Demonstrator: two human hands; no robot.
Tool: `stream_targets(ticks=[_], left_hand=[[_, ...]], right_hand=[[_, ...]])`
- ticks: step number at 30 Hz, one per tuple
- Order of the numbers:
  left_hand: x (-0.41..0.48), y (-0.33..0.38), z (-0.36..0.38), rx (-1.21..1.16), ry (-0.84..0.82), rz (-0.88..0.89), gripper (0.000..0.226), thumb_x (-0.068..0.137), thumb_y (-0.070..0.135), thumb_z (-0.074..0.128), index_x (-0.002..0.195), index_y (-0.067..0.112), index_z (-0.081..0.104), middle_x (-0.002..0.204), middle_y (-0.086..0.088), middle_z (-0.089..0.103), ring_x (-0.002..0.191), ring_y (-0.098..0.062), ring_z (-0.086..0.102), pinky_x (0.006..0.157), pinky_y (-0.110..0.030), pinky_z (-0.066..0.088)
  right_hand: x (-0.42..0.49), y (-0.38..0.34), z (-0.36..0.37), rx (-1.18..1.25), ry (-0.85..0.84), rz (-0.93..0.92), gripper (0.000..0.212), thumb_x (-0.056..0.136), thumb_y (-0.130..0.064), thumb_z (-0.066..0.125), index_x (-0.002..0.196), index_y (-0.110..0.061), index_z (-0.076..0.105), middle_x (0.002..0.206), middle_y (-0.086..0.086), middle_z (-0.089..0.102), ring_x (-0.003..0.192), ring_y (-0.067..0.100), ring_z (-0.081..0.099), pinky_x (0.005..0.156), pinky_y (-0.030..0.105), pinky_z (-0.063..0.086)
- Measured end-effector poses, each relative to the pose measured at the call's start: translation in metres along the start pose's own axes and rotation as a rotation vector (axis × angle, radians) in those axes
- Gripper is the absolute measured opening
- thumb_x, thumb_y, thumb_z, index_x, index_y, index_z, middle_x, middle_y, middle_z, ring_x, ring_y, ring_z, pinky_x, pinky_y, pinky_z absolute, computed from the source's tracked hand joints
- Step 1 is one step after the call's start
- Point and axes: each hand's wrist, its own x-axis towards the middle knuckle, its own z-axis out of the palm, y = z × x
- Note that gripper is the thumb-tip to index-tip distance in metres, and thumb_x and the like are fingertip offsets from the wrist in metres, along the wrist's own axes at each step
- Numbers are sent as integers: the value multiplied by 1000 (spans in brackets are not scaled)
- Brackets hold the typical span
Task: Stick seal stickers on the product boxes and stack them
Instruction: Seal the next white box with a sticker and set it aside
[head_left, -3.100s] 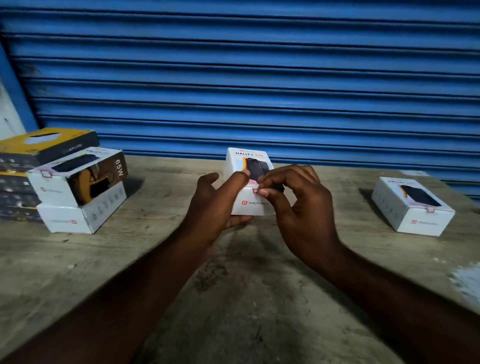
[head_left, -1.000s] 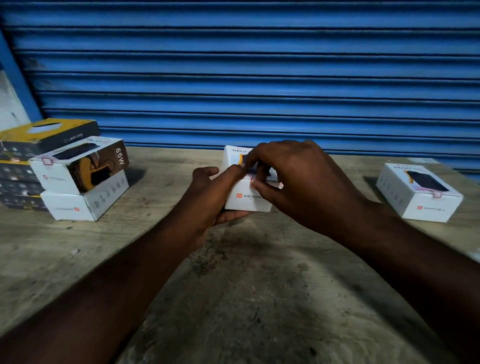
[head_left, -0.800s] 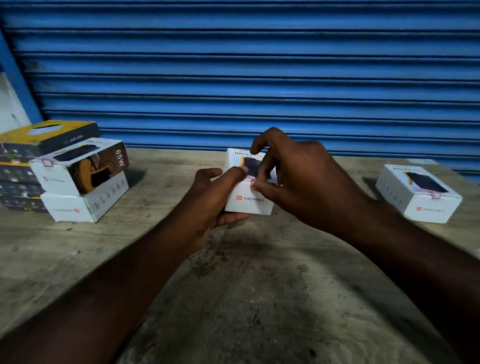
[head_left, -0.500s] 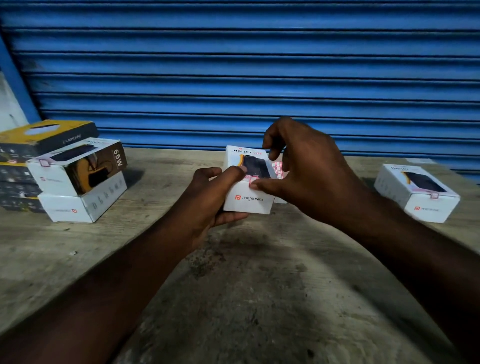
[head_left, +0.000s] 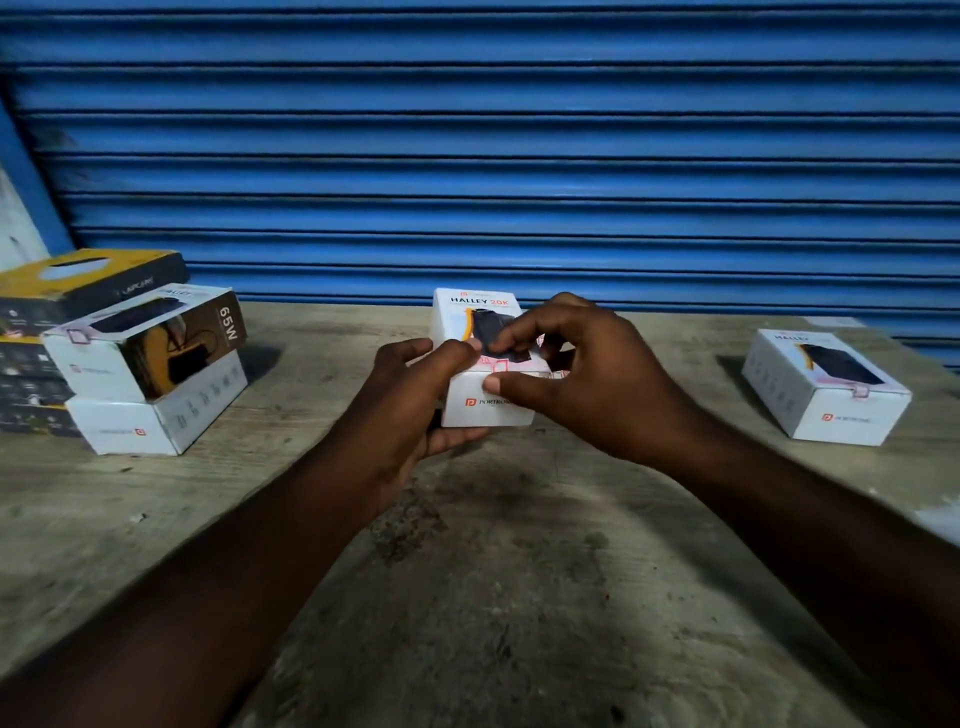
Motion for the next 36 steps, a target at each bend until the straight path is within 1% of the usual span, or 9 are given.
stream_targets(ticks=[5, 10, 14, 21, 28, 30, 33, 35, 36], left_hand=[[-4, 4, -1, -23, -23, 0, 75, 74, 39, 77, 138, 13, 49, 118, -16, 70, 97, -27, 74, 71, -39, 61], [-11, 9, 2, -34, -71, 4, 23, 95, 28, 61, 113, 15, 68, 95, -9, 75, 78, -17, 75, 68, -34, 62], [-14, 10, 5, -81, -99, 5, 14, 98, 26, 57, 101, 20, 69, 81, -5, 77, 74, -16, 75, 69, -34, 63], [-15, 7, 8, -134, -105, 16, 22, 98, 24, 56, 115, 14, 66, 94, -9, 75, 80, -19, 75, 69, -35, 63], [-15, 4, 10, -125, -92, 51, 36, 96, 20, 59, 132, 12, 57, 111, -12, 72, 86, -20, 74, 78, -43, 62], [-14, 3, 11, -154, -64, 63, 49, 94, 18, 63, 140, 15, 47, 117, -14, 70, 89, -22, 74, 75, -43, 62], [-14, 3, 12, -158, -49, 166, 50, 93, 10, 62, 137, 22, 42, 108, -8, 74, 92, -25, 74, 80, -45, 61], [-15, 4, 13, -105, -40, 252, 54, 92, 4, 62, 137, 26, 41, 108, -7, 73, 96, -26, 73, 85, -46, 59], [-15, 4, 12, -79, -35, 279, 57, 91, 4, 65, 137, 27, 40, 110, -8, 71, 97, -26, 73, 87, -46, 59]], right_hand=[[-1, 5, 9, 187, 84, 112, 25, 69, -21, 88, 88, -30, 75, 101, -1, 66, 90, 18, 63, 84, 41, 57], [-6, 6, 14, 356, 128, 104, 30, 75, -7, 83, 98, -24, 74, 122, 4, 56, 106, 2, 60, 83, 16, 53], [-7, 12, 20, 390, 143, 48, 31, 73, -21, 81, 102, -28, 74, 132, -3, 56, 125, 4, 54, 99, 35, 52], [-18, 16, 36, 575, 268, 16, 35, 75, 1, 78, 104, -17, 73, 134, 3, 59, 122, 7, 59, 95, 24, 51], [-19, 11, 33, 693, 264, 108, 32, 79, 4, 76, 109, -1, 70, 135, 7, 60, 120, 11, 62, 100, 32, 51], [-19, 6, 34, 755, 278, 178, 44, 77, 4, 78, 118, -5, 64, 130, 10, 63, 116, 19, 64, 95, 33, 53], [-17, 1, 34, 969, 254, 437, 74, 72, -2, 78, 133, -28, 44, 127, 7, 63, 109, 19, 65, 81, 29, 53], [-17, -3, 31, 1127, 170, 549, 62, 81, 1, 67, 136, -18, 46, 113, 8, 68, 91, 16, 67, 73, 25, 51], [-17, -6, 31, 1170, 112, 555, 50, 86, 0, 61, 134, -8, 51, 107, 9, 69, 89, 16, 66, 78, 28, 53]])
